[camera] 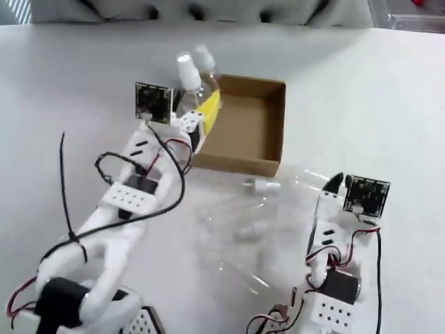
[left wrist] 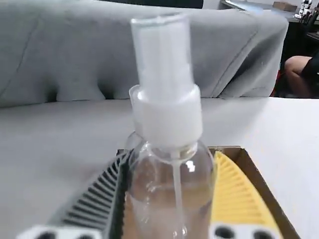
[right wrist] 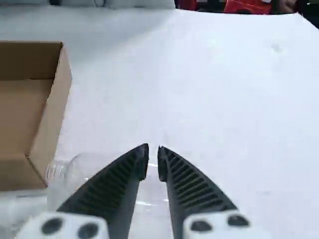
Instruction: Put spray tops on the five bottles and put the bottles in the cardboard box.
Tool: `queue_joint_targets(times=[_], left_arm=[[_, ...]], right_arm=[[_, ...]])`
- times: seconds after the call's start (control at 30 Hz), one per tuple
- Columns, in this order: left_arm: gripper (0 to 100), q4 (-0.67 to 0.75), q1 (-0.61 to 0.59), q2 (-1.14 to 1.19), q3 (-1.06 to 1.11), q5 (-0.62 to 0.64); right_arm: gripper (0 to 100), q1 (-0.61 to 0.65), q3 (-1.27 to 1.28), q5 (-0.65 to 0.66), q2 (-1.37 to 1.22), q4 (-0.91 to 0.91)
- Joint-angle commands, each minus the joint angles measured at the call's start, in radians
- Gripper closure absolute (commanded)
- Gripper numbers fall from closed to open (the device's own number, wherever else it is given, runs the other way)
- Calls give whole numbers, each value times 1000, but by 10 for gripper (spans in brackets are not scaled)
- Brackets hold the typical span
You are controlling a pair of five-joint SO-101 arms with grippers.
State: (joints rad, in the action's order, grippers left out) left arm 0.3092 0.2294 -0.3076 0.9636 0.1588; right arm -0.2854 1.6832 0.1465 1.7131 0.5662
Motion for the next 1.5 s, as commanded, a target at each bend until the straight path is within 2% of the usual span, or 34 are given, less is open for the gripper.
queue_joint_targets(times=[0.0,0.37,1.03,1.2,1.47], left_arm=[[978,117,-27,74,-92,-12],[977,149,-42,334,-252,-12],[976,149,-54,584,-430,-15],[976,150,-54,627,-446,-104],[976,276,-53,690,-439,-112]], right_arm=[[984,-19,11,6,-44,-13],[984,-19,11,6,-59,-8],[984,-19,11,8,-61,-5],[984,-19,11,9,-61,-5],[984,-19,11,12,-61,-4]])
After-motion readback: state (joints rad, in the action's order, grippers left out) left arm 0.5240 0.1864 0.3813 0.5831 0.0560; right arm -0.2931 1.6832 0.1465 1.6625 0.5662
